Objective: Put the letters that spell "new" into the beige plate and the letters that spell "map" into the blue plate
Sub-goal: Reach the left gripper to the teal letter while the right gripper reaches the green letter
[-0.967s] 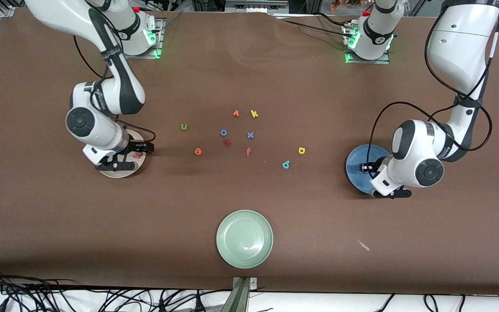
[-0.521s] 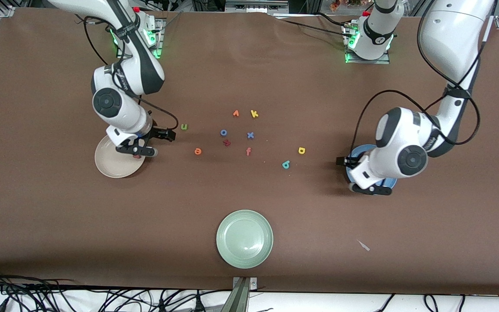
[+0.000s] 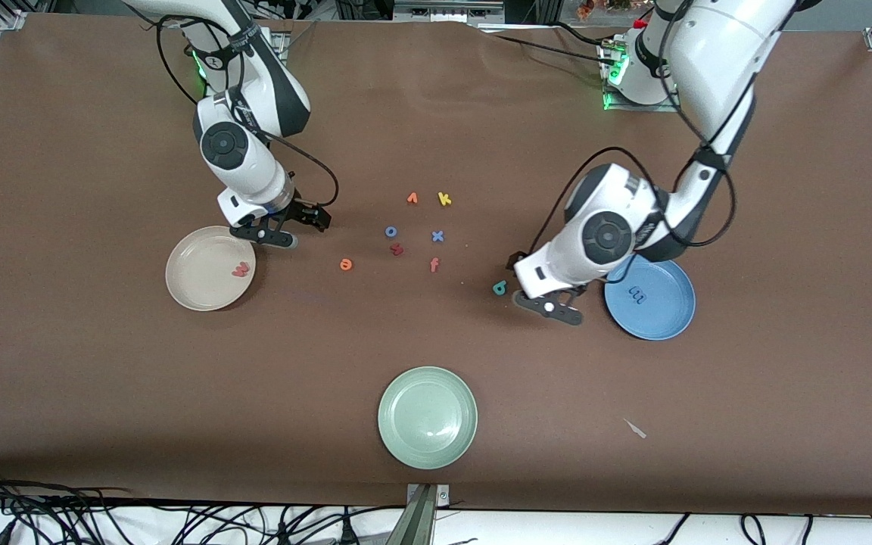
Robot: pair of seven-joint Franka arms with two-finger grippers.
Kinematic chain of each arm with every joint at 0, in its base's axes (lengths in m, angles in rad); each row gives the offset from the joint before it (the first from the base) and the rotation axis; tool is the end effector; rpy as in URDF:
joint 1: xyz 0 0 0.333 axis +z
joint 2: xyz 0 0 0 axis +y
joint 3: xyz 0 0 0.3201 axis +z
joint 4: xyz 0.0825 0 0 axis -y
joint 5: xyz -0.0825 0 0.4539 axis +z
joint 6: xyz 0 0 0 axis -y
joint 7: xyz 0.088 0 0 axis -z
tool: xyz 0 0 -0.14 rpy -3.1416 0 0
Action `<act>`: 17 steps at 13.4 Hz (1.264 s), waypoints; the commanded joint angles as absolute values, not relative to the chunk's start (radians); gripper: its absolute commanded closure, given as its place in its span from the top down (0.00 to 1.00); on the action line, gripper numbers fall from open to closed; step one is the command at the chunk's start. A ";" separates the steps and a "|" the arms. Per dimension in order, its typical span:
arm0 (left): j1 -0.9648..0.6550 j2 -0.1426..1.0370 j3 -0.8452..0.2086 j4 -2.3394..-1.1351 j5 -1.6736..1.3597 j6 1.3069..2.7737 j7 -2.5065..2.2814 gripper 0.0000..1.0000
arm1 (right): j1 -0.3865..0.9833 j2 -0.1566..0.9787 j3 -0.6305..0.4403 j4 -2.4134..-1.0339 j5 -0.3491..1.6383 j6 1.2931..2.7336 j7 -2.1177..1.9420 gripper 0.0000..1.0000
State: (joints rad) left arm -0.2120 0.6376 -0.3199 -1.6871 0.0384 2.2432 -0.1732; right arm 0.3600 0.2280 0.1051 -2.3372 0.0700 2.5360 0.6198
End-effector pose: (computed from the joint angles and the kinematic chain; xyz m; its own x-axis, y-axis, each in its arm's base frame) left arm 0.6320 -0.3565 0.1644 0.9416 -0.3277 -0.0782 -0.3141 -0.9378 0.1477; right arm 0.4931 0.2512 0.1488 0.9753 -0.2122 -0.0607 -0.2144 -0.9762 -0.0326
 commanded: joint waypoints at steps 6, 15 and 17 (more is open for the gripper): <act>-0.295 0.744 -0.308 -1.680 0.168 2.387 -0.227 0.93 | 0.379 0.285 0.141 -2.379 0.074 2.646 0.650 0.98; -0.296 0.769 -0.310 -1.680 0.296 2.418 -0.232 0.60 | 0.405 0.325 0.140 -2.381 0.054 2.678 0.574 0.78; -0.296 0.770 -0.310 -1.680 0.296 2.418 -0.232 0.38 | 0.403 0.325 0.141 -2.393 0.054 2.694 0.545 0.75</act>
State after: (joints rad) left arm -0.2871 0.7631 -0.3155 -1.6890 0.2637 2.4094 -0.2155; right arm 0.4008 0.3300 0.1408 -2.3693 0.0632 2.6602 0.5751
